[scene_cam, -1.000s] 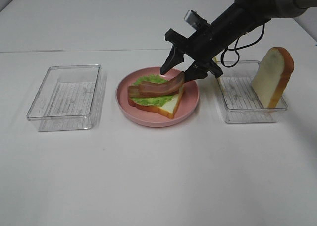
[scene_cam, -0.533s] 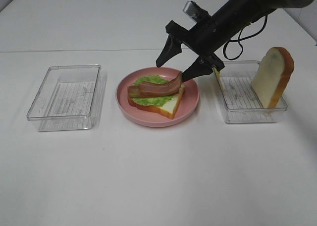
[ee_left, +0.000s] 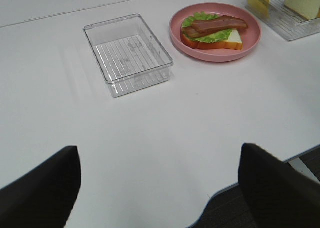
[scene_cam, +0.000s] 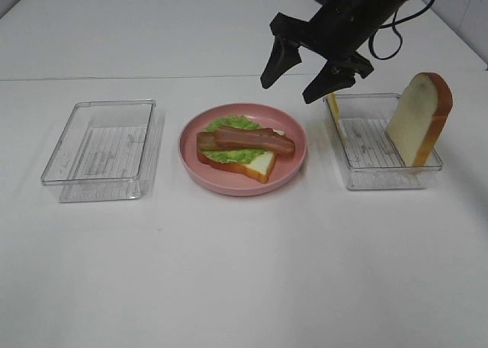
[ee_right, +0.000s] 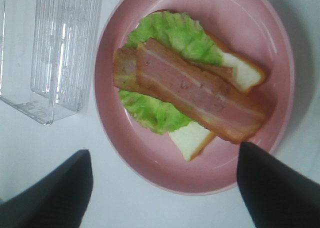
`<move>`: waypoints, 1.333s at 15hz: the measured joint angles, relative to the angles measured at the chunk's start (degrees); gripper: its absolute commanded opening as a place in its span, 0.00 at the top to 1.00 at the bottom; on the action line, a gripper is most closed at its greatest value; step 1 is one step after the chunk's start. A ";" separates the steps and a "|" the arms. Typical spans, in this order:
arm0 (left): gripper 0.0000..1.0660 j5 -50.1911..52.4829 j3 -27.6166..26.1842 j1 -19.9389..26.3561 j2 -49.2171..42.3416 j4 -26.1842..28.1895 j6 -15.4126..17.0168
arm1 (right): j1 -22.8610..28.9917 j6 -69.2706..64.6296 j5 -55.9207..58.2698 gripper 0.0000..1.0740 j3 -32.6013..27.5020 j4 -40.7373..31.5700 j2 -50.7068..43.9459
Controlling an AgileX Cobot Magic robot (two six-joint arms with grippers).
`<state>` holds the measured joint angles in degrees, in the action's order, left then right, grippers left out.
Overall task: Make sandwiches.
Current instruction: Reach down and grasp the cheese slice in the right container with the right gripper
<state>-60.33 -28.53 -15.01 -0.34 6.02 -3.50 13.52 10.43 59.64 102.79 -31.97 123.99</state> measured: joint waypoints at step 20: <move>0.24 0.00 0.00 0.00 0.00 0.00 0.00 | 0.00 -12.61 -2.98 0.36 13.12 32.49 10.03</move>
<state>-60.33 -28.53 -15.01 -0.34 6.02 -3.50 13.52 -2.18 56.67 115.91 0.52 134.01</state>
